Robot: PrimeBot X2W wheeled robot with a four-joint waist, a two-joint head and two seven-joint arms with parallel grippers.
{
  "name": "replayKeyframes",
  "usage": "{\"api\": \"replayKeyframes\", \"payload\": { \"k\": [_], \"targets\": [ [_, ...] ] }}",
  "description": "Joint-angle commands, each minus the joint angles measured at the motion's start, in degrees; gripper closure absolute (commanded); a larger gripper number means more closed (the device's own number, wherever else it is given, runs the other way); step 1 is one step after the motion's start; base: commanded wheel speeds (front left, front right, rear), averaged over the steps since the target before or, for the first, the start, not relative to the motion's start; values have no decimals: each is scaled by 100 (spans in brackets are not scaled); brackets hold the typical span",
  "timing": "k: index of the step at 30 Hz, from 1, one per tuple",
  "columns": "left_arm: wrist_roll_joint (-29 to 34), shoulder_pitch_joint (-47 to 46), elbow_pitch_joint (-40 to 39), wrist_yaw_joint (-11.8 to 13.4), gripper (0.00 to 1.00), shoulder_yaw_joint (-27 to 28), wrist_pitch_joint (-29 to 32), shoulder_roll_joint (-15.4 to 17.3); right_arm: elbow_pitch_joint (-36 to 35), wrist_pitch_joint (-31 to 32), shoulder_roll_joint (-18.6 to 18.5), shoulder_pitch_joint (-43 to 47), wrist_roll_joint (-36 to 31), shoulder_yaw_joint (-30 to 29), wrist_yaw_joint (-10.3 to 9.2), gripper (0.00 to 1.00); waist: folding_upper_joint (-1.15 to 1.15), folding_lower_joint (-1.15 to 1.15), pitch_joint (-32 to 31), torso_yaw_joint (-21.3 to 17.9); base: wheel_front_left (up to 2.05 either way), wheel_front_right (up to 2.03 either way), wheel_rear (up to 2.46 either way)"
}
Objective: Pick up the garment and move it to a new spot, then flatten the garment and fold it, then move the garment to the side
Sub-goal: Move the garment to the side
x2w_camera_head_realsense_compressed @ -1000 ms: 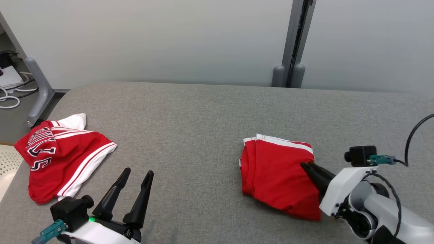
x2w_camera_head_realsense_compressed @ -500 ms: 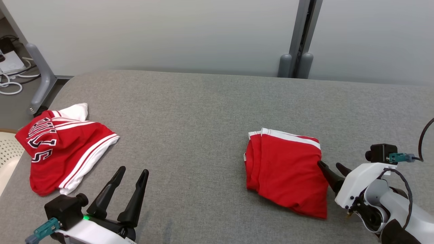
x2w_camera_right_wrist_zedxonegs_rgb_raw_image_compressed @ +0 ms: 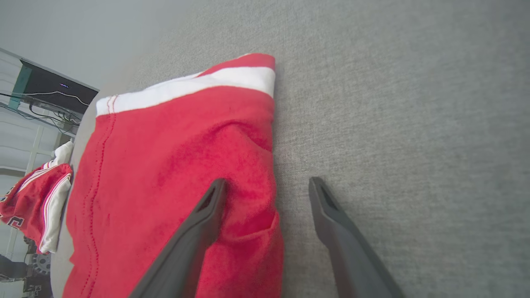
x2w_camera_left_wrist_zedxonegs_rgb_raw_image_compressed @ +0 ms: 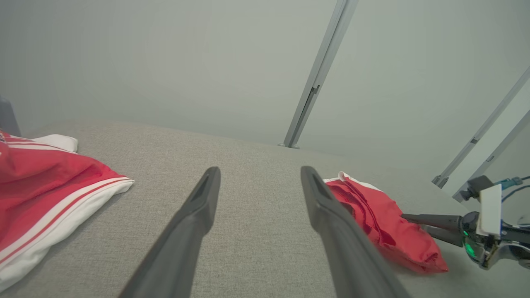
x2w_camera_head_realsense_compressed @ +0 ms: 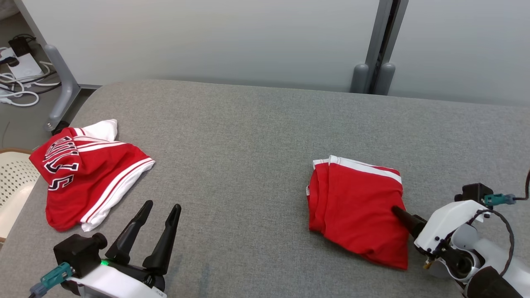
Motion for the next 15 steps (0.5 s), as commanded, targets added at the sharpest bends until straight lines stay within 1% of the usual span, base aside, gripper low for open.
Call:
{"api": "replayKeyframes", "payload": {
  "k": [1, 8, 15],
  "targets": [
    [1, -70, 17, -33, 0, -7, -10, 6, 13, 56, 1, 53, 134, -91, 2, 0, 0, 0, -1, 17, 0, 0, 0],
    [0, -106, 60, -39, 0, -34, -7, -15, 253, 303, 107, 141, 392, -231, 2, 0, 0, 0, -4, 97, 0, 0, 0],
    [-2, -159, 86, -53, 0, -47, -14, -29, 464, 320, 333, 38, 472, -297, 0, 0, 0, 0, 42, 173, 0, 0, 0]
  ]
}}
